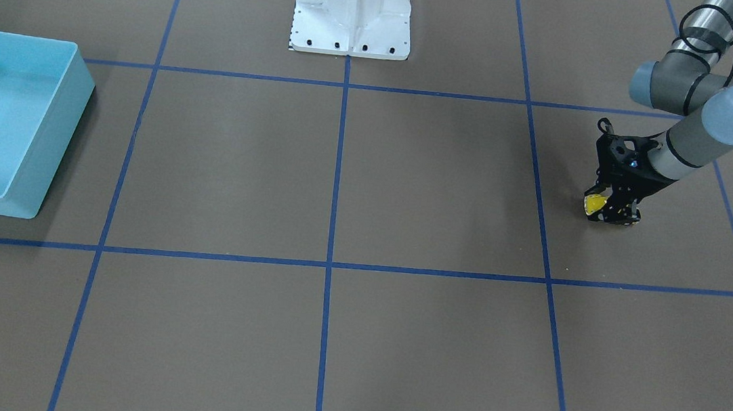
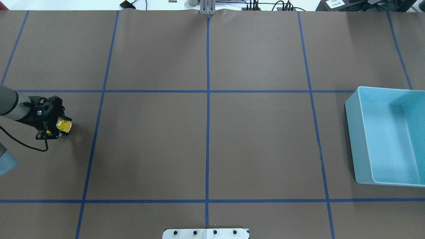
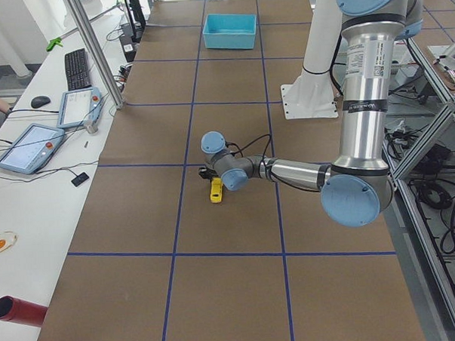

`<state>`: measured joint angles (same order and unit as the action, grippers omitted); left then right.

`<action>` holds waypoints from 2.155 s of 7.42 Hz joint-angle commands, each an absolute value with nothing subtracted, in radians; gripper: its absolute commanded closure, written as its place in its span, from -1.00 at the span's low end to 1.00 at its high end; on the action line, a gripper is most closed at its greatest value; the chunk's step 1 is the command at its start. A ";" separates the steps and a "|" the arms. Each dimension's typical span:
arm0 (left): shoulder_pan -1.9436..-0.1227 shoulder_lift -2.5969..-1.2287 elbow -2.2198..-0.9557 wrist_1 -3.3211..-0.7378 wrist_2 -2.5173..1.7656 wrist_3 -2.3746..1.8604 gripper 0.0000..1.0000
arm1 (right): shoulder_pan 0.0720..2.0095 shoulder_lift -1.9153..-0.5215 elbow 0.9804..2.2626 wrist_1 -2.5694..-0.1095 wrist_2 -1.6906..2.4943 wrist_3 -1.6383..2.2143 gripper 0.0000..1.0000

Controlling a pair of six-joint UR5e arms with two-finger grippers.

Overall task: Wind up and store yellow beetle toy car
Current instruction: 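Keep pulling the car backward toward the table edge with the left gripper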

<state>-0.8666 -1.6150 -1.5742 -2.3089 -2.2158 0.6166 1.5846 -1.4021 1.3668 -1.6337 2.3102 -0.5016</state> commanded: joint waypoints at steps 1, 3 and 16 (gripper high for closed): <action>-0.873 -1.608 -1.563 -2.324 -2.230 0.617 1.00 | 1.585 -1.402 1.364 -1.634 2.309 -0.503 -1.00; -0.884 -1.606 -1.539 -2.359 -2.237 0.617 1.00 | 1.585 -1.402 1.362 -1.634 2.309 -0.503 -1.00; -0.910 -1.568 -1.486 -2.459 -2.253 0.620 1.00 | 1.582 -1.402 1.356 -1.634 2.307 -0.503 -1.00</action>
